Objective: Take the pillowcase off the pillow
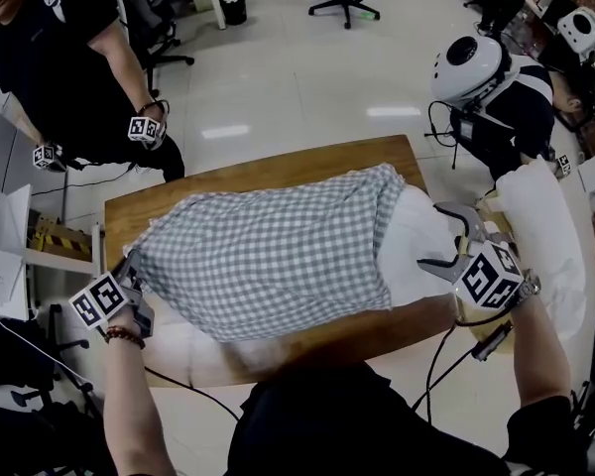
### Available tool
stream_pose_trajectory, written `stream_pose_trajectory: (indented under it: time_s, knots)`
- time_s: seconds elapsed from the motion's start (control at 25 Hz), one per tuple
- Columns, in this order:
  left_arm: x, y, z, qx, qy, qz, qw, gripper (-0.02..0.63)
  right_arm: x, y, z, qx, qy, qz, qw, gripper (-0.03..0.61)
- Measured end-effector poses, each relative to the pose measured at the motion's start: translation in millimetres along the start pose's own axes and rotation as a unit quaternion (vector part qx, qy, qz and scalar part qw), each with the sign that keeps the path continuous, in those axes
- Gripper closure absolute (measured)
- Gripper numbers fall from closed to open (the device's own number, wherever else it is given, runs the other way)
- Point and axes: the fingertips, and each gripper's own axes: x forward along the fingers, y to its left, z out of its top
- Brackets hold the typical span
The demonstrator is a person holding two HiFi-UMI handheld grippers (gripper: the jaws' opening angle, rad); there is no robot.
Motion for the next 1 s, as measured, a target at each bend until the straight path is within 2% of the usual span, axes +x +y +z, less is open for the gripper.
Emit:
stream_pose_trajectory:
  time_s: [0.08,0.2,0.36,0.48,0.6,0.68,0.8,1.0]
  knots:
    - [-0.5,-0.8,0.9,-0.001,-0.003,-0.002,1.0000,0.607,14.1,24.2,18.7,-0.055,0.003,0.023,0.998,0.137]
    - [0.6,-3.8,0.0,-0.001,-0.004,-0.007,1.0000,0.607,50.8,54.1,6.5,-0.127,0.052,0.054,0.989,0.117]
    - [2.5,-10.6,-5.5,0.020,0.004,-0.004,0.9998,0.607,82.4,60.4,-12.8,-0.164,0.089,0.061,0.981,0.115]
    - [1.9,-5.8,-21.7,0.058,0.035,0.027,0.9973,0.606,99.7,64.3,-20.7,-0.179,0.098,0.065,0.977,0.115]
    - [7.0,-6.9,-35.5,0.098,0.065,0.046,0.9920,0.607,114.9,66.9,-31.3,-0.181,0.113,0.059,0.975,0.120]
    - [9.1,-5.9,-37.3,0.112,0.072,0.059,0.9893,0.607,120.7,65.2,-34.1,-0.175,0.119,0.049,0.976,0.145]
    - [6.7,6.7,-32.9,0.105,0.069,0.084,0.9886,0.607,120.6,56.3,-30.7,-0.151,0.113,0.013,0.982,0.220]
    - [6.1,13.6,-30.7,0.096,0.058,0.093,0.9893,0.607,116.1,45.5,-38.3,-0.092,0.101,-0.057,0.989,0.341]
